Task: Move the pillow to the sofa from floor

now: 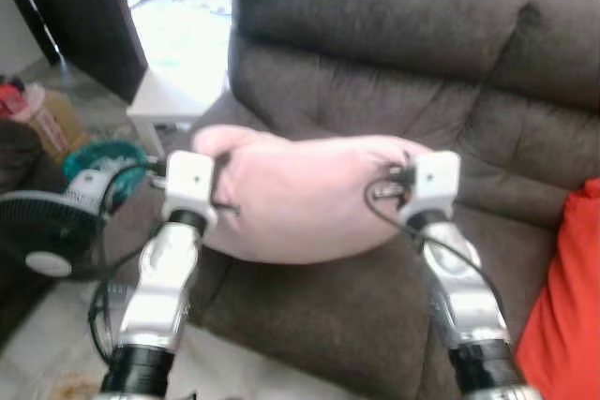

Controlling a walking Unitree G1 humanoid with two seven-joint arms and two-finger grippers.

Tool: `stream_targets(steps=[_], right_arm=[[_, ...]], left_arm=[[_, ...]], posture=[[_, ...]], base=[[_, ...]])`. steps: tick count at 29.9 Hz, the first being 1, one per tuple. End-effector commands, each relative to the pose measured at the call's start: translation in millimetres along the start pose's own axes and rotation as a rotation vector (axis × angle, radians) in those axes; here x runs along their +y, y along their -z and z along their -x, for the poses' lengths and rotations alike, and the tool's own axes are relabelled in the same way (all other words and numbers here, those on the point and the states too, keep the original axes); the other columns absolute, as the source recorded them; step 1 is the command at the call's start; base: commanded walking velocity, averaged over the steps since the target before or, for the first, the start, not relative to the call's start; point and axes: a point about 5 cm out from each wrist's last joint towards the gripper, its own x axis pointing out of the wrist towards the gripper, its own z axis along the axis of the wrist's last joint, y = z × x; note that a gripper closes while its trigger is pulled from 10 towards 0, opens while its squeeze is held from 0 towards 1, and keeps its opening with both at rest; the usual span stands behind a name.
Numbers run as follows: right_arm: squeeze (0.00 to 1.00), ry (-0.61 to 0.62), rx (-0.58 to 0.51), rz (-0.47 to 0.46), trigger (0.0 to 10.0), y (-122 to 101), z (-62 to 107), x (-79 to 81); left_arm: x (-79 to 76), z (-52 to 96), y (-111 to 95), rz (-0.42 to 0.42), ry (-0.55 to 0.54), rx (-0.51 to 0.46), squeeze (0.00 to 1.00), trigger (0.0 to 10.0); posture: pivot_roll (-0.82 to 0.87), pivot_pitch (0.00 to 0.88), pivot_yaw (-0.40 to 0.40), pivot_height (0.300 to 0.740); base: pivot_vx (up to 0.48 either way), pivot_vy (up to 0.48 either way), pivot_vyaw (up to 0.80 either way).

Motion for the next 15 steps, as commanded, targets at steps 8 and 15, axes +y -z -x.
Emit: stream_targets(steps=[8, 15], right_arm=[[0.00, -0.220, -0.034, 0.129, 10.0, -26.2, -3.4, 21.7], [0.00, -0.293, -0.049, 0.149, 10.0, -44.0, -7.8, 28.7]], left_arm=[[-11.8, 8.8, 3.6, 0.075, 0.129, 0.060, 0.00, 10.0], [-14.0, 16.9, 7.1, 0.136, 0.247, 0.122, 0.00, 10.0]], posture=[[0.15, 0.078, -0.036, 0.740], [0.15, 0.078, -0.044, 0.740]], base=[[0.000, 0.000, 0.00], [0.000, 0.000, 0.00]])
